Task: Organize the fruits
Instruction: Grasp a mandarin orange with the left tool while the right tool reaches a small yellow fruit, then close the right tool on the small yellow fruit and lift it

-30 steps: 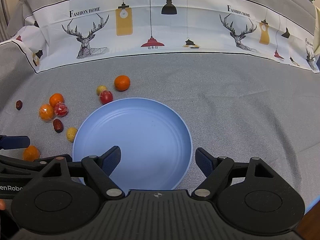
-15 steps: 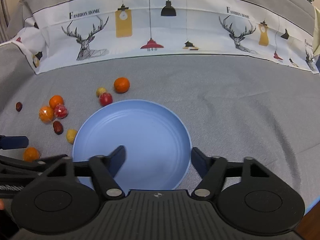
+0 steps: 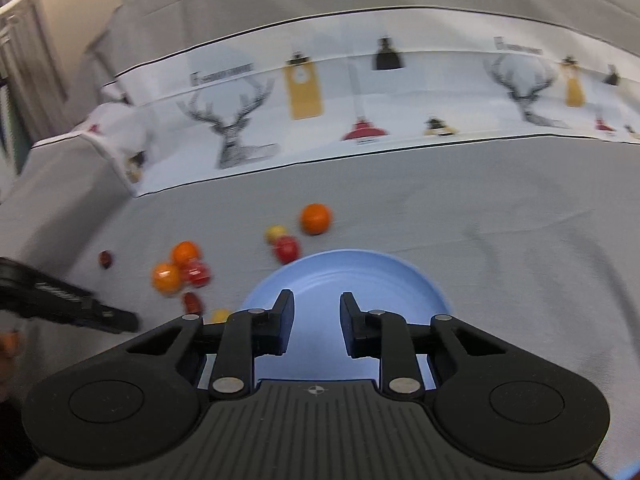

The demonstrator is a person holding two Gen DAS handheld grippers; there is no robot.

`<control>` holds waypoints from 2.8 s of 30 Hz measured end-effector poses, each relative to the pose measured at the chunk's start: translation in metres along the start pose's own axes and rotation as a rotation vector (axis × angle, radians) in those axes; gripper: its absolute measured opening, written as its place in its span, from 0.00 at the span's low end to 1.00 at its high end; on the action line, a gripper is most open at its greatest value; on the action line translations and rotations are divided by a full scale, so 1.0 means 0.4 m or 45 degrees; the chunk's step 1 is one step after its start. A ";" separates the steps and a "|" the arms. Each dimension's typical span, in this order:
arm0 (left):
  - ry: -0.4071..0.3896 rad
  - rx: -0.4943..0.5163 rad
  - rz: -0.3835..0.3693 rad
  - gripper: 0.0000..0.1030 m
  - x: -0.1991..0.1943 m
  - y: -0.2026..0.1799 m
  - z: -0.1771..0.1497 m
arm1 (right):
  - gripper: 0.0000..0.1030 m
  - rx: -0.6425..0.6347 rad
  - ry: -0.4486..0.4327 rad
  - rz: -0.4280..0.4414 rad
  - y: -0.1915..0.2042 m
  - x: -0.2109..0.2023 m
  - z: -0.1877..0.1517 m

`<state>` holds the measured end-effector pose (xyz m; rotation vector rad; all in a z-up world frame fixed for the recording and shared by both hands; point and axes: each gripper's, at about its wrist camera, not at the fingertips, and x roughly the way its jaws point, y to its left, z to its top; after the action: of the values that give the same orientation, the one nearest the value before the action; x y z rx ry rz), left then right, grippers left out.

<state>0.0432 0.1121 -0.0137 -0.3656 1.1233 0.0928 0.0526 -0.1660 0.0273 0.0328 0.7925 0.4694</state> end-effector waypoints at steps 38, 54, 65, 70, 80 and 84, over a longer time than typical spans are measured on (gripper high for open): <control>0.123 -0.048 0.121 0.36 0.045 0.063 0.012 | 0.00 -0.893 0.158 -0.051 0.351 0.273 -0.054; 0.128 -0.085 0.117 0.36 0.048 0.073 0.017 | 0.45 -0.760 0.136 0.046 0.275 0.239 -0.012; 0.134 -0.086 0.099 0.36 0.050 0.074 0.018 | 0.44 -1.013 0.237 -0.035 0.274 0.265 -0.088; 0.136 -0.069 0.093 0.37 0.054 0.065 0.018 | 0.44 -0.916 0.187 0.009 0.267 0.265 -0.064; 0.149 -0.064 0.105 0.37 0.057 0.074 0.013 | 0.28 -1.084 0.203 -0.027 0.317 0.306 -0.094; 0.171 -0.053 0.117 0.37 0.068 0.070 0.011 | 0.26 -1.046 0.224 -0.002 0.311 0.311 -0.089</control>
<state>0.0518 0.1369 -0.0430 -0.3616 1.2723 0.1748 0.0544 -0.0076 -0.0571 -0.7799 0.7210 0.7742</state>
